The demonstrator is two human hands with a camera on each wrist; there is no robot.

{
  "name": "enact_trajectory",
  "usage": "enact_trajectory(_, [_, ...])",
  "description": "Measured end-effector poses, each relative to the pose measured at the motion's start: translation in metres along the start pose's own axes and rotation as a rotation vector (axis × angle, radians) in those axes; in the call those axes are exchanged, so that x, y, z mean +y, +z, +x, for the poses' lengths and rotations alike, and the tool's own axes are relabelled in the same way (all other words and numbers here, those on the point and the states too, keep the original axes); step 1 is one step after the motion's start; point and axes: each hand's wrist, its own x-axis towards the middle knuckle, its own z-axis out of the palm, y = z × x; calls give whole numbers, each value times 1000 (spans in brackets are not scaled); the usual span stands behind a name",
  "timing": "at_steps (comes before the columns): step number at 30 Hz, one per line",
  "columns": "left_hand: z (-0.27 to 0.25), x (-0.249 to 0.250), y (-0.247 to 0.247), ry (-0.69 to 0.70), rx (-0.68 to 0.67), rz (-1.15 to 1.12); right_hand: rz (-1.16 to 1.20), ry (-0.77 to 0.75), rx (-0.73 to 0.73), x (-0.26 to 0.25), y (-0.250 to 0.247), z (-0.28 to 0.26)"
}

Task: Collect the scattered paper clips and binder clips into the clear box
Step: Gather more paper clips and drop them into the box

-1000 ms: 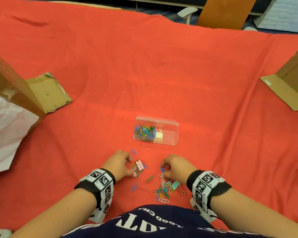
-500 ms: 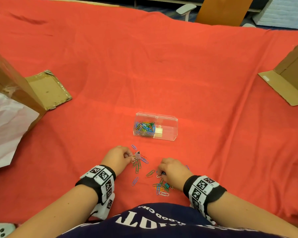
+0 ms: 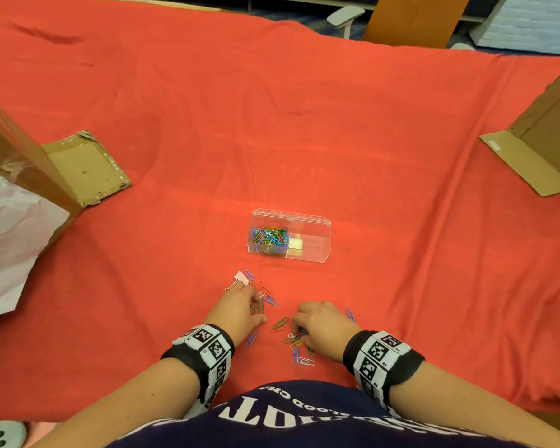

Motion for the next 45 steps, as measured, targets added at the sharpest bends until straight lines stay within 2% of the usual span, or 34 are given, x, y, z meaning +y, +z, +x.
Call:
enact_trajectory(6, [-1, 10, -3, 45, -94, 31, 104, 31, 11, -2, -3, 3])
enact_trajectory(11, [1, 11, -8, 101, -150, 87, 308, 111, 111, -2, -14, 6])
enact_trajectory(16, [14, 17, -30, 117, -98, 58, 596, 199, 266, -1, -36, 17])
enact_trajectory(18, [22, 22, -44, 101, -81, 2, 661, 239, 377, -1, -47, 27])
enact_trajectory(23, [46, 35, -74, 84, 82, -219, 850, 317, 555, 1, -77, 54])
enact_trajectory(27, [60, 45, -88, 88, 144, -308, 960, 395, 554, 0, -92, 71])
enact_trajectory(33, [75, 47, -86, 72, 231, -250, 1009, 427, 581, 0, -99, 89])
enact_trajectory(37, [73, 40, -82, 75, 216, -212, 860, 385, 599, 2, -100, 85])
enact_trajectory(40, [63, 29, -79, 130, 96, -62, 649, 229, 502, -5, -97, 66])
enact_trajectory(43, [53, 14, -72, 163, -47, 113, 371, 84, 202, -6, -81, 47])
enact_trajectory(45, [50, 5, -63, 164, -113, 189, 188, 73, 37, 2, -66, 39])
